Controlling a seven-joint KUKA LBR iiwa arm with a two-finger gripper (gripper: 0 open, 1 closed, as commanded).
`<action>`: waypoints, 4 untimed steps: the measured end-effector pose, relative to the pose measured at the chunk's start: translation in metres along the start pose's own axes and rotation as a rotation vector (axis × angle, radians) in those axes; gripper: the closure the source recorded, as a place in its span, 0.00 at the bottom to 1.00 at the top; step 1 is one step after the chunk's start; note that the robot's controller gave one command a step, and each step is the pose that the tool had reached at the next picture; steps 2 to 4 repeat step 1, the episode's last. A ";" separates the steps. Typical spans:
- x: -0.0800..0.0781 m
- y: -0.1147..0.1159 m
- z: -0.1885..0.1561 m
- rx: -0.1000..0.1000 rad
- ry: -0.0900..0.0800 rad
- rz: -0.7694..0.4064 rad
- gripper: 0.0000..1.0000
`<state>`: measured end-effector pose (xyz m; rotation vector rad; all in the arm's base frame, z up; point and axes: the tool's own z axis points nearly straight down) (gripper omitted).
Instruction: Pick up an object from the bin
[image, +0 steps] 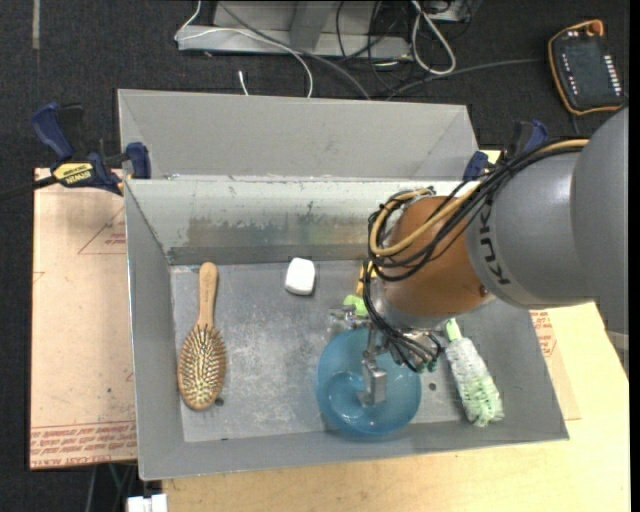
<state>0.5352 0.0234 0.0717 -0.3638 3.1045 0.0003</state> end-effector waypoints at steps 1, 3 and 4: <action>-0.021 0.019 -0.004 -0.006 -0.002 -0.310 1.00; -0.021 0.019 -0.004 -0.006 -0.002 -0.310 1.00; -0.021 0.019 -0.004 -0.006 -0.002 -0.310 1.00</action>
Offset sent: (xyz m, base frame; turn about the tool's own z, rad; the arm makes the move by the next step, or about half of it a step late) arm 0.0000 0.0000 0.0000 0.0000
